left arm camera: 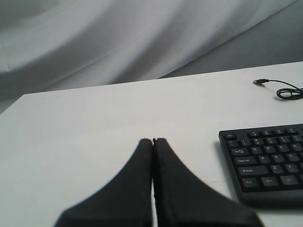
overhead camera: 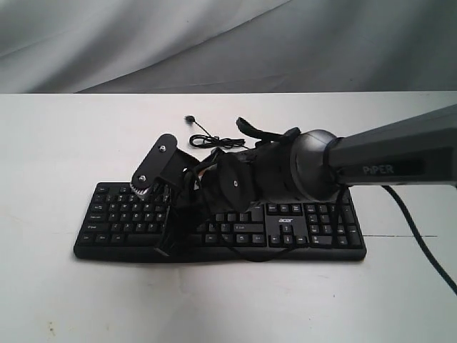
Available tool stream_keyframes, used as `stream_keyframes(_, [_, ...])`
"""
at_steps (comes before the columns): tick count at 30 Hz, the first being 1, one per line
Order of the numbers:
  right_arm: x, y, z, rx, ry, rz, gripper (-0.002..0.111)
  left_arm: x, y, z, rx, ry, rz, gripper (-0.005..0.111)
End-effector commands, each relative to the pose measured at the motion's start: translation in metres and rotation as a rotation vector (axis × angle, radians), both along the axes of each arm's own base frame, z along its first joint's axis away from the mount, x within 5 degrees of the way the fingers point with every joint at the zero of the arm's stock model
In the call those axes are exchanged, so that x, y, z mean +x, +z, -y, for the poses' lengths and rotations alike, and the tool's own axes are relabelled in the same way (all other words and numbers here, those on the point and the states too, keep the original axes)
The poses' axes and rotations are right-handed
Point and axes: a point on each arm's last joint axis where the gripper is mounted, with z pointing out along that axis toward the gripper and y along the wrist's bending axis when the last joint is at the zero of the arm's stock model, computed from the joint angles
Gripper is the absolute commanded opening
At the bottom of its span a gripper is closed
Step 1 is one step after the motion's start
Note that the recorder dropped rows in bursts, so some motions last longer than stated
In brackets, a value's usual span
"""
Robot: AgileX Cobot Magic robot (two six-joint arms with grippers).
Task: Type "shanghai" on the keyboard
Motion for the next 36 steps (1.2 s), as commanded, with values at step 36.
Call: stream_keyframes(36, [-0.002,-0.004,-0.007,0.018,0.007,0.038,0.000,0.000,0.000,0.001,-0.005,-0.008,0.010,0.000])
